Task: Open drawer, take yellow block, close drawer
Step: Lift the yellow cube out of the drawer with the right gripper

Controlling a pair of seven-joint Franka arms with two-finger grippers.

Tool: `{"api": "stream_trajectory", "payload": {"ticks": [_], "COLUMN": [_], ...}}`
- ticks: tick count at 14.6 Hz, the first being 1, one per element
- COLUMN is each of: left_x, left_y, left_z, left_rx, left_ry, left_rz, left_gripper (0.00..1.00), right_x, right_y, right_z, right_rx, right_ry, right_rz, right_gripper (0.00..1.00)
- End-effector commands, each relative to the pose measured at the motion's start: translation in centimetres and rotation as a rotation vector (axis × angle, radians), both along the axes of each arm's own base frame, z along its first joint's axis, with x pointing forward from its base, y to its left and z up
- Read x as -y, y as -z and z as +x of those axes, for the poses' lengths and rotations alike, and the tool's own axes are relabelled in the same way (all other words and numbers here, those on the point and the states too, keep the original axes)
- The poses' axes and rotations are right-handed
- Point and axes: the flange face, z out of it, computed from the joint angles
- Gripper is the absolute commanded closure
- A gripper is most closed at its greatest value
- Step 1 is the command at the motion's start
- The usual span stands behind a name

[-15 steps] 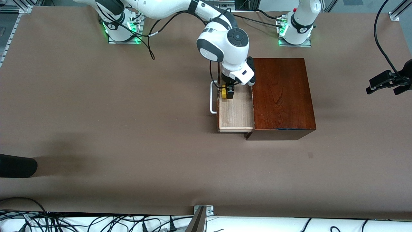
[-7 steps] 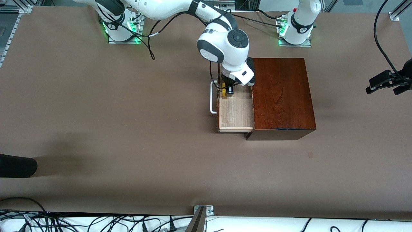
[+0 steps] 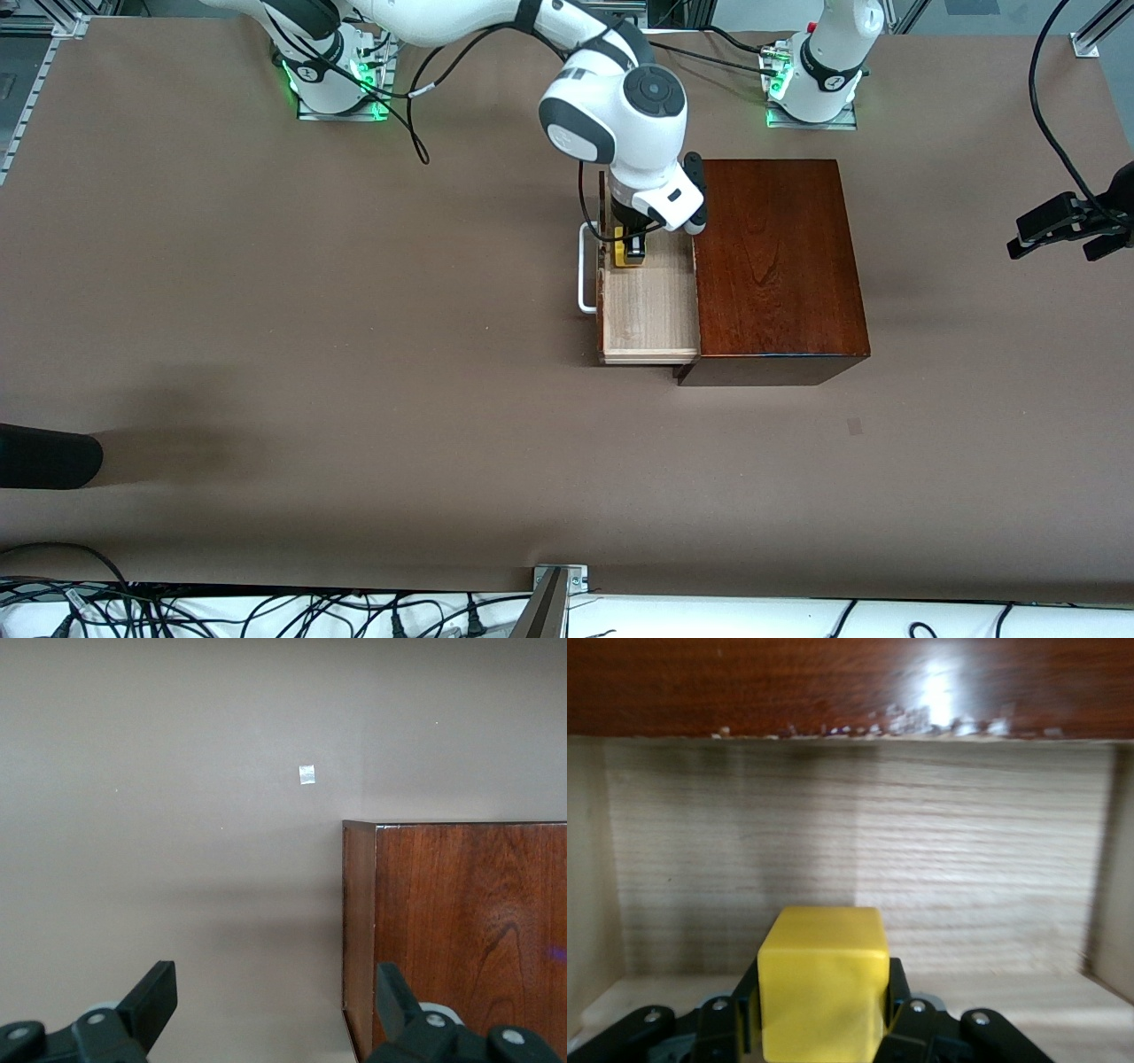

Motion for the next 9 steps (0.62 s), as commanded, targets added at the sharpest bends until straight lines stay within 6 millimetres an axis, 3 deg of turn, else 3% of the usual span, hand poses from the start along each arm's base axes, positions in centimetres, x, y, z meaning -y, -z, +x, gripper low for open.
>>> {"api": "stream_trajectory", "payload": {"ticks": [1, 5, 9], "left_x": [0.0, -0.1, -0.3], "left_y": [-0.7, -0.6, -0.6], "left_z": [0.1, 0.1, -0.1], "left_rx": [0.001, -0.002, -0.008], "left_ry": [-0.007, -0.008, -0.008], "left_rz": [-0.029, -0.031, -0.031], "left_gripper": [0.0, 0.0, 0.0], "right_x": [1.4, 7.0, 16.4], "right_y": [-6.0, -12.0, -15.8], "right_z": [0.1, 4.2, 11.3], "right_rx": [0.032, 0.039, 0.075], "right_ry": [0.039, 0.187, 0.422], "right_rz": [-0.009, 0.009, 0.003], "right_gripper": [1.0, 1.0, 1.0]}}
